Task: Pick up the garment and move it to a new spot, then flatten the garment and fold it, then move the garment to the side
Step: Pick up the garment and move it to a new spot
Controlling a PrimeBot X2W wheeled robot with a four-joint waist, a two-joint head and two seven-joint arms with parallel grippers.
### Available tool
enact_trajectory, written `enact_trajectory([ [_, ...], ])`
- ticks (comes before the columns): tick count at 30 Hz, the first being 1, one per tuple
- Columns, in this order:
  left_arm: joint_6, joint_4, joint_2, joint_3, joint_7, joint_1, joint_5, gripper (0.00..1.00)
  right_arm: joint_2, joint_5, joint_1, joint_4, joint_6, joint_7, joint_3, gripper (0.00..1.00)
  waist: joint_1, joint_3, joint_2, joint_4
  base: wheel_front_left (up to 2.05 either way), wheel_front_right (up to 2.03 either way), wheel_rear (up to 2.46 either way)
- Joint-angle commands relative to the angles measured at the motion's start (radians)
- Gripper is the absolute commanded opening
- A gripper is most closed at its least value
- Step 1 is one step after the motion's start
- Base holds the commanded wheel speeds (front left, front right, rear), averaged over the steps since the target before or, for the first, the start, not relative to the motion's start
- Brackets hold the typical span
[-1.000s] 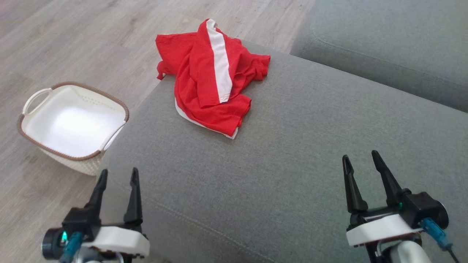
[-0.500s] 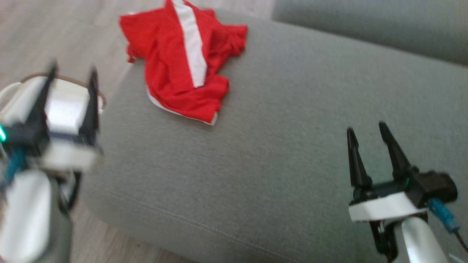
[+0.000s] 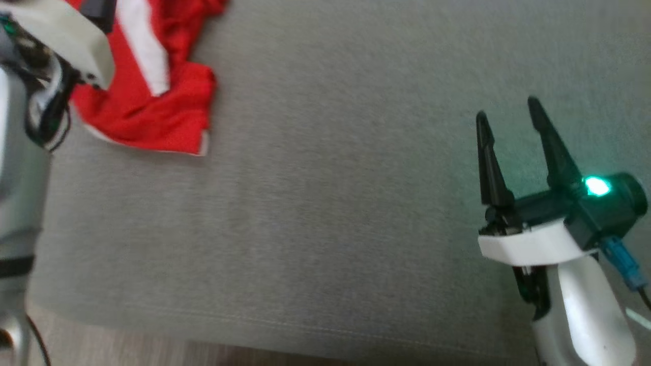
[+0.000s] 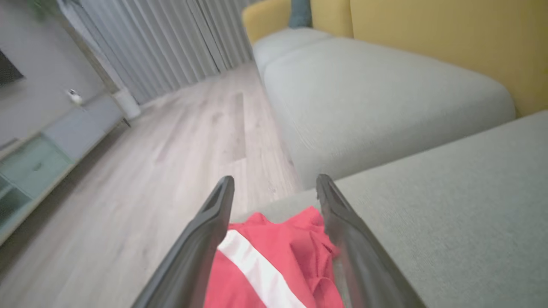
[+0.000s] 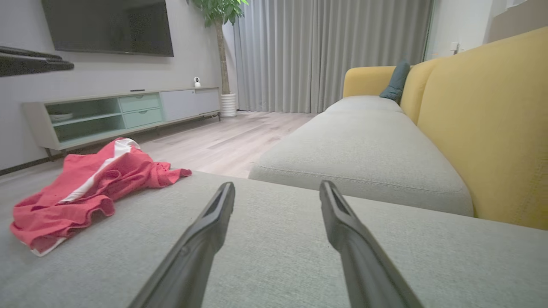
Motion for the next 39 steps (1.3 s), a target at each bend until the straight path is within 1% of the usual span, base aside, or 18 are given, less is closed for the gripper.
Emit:
enact_trajectory([
  [1, 0.002, 0.018, 0.085, 0.009, 0.045, -0.076, -0.047, 1.0, -0.003, -0.015, -0.04, -0.053, -0.001, -0.011, 0.032, 1.0, -0.0003, 0.115, 0.0, -0.101, 0.0, 0.0, 0.0],
  [2, 0.002, 0.042, 0.099, -0.004, 0.068, -0.092, -0.066, 1.0, -0.003, -0.023, -0.045, -0.06, -0.001, -0.011, 0.036, 1.0, -0.0003, 0.134, 0.0, -0.112, 0.0, 0.0, 0.0],
  [3, 0.002, 0.042, 0.099, -0.004, 0.068, -0.092, -0.066, 1.0, -0.003, -0.023, -0.045, -0.06, -0.001, -0.011, 0.036, 1.0, -0.0003, 0.134, 0.0, -0.112, 0.0, 0.0, 0.0],
  [6, 0.002, 0.125, 0.137, -0.012, 0.129, -0.127, -0.096, 1.0, -0.003, -0.03, -0.054, -0.092, -0.001, -0.011, 0.042, 1.0, -0.0003, 0.176, 0.0, -0.141, 0.0, 0.0, 0.0],
  [10, 0.002, 0.209, 0.169, -0.015, 0.188, -0.136, -0.153, 1.0, -0.003, -0.021, -0.051, -0.129, -0.001, -0.011, 0.051, 1.0, -0.0003, 0.21, 0.0, -0.173, 0.0, 0.0, 0.0],
  [15, 0.004, 0.283, 0.195, -0.006, 0.208, -0.139, -0.18, 1.0, -0.003, -0.018, -0.046, -0.161, -0.001, -0.011, 0.055, 1.0, -0.0003, 0.231, 0.0, -0.194, 0.0, 0.0, 0.0],
  [16, 0.009, 0.295, 0.198, -0.006, 0.205, -0.139, -0.178, 0.78, -0.003, -0.016, -0.045, -0.161, -0.001, -0.011, 0.054, 1.0, -0.0003, 0.232, 0.0, -0.196, 0.0, 0.0, 0.0],
  [17, 0.017, 0.306, 0.2, -0.006, 0.201, -0.14, -0.175, 0.36, -0.003, -0.014, -0.045, -0.16, -0.001, -0.011, 0.054, 1.0, -0.0003, 0.231, 0.0, -0.198, 0.0, 0.0, 0.0],
  [18, 0.028, 0.317, 0.203, -0.005, 0.198, -0.14, -0.171, 0.05, -0.003, -0.011, -0.045, -0.159, -0.001, -0.011, 0.056, 1.0, -0.0003, 0.228, 0.0, -0.2, 0.0, 0.0, 0.0],
  [19, 0.038, 0.327, 0.206, -0.006, 0.194, -0.14, -0.165, 0.0, -0.003, -0.008, -0.045, -0.158, -0.001, -0.011, 0.057, 1.0, -0.0003, 0.224, 0.0, -0.201, 0.0, 0.0, 0.0],
  [22, 0.061, 0.35, 0.218, -0.01, 0.187, -0.143, -0.151, 0.0, -0.003, 0.0, -0.045, -0.154, -0.001, -0.011, 0.056, 1.0, -0.0003, 0.205, 0.0, -0.204, 0.0, 0.0, 0.0],
  [26, 0.084, 0.347, 0.233, -0.013, 0.135, -0.16, -0.128, 0.0, -0.003, 0.012, -0.045, -0.149, -0.001, -0.011, 0.054, 1.0, -0.0003, 0.168, 0.0, -0.204, 0.0, 0.0, 0.0],
  [31, 0.065, 0.315, 0.245, -0.052, 0.081, -0.191, -0.089, 0.0, -0.003, 0.034, -0.033, -0.132, -0.001, -0.011, 0.047, 1.0, -0.0003, 0.085, 0.0, -0.205, 0.0, 0.0, 0.0],
  [34, 0.046, 0.283, 0.246, -0.09, 0.051, -0.211, -0.061, 0.0, -0.003, 0.049, -0.023, -0.121, -0.001, -0.011, 0.043, 1.0, -0.0003, 0.025, 0.0, -0.209, 0.0, 0.0, 0.0],
  [39, 0.015, 0.212, 0.224, -0.169, 0.037, -0.233, -0.046, 0.0, -0.003, 0.071, 0.003, -0.103, -0.001, -0.011, 0.032, 1.0, -0.0003, -0.071, 0.0, -0.223, 0.0, 0.0, 0.0],
])
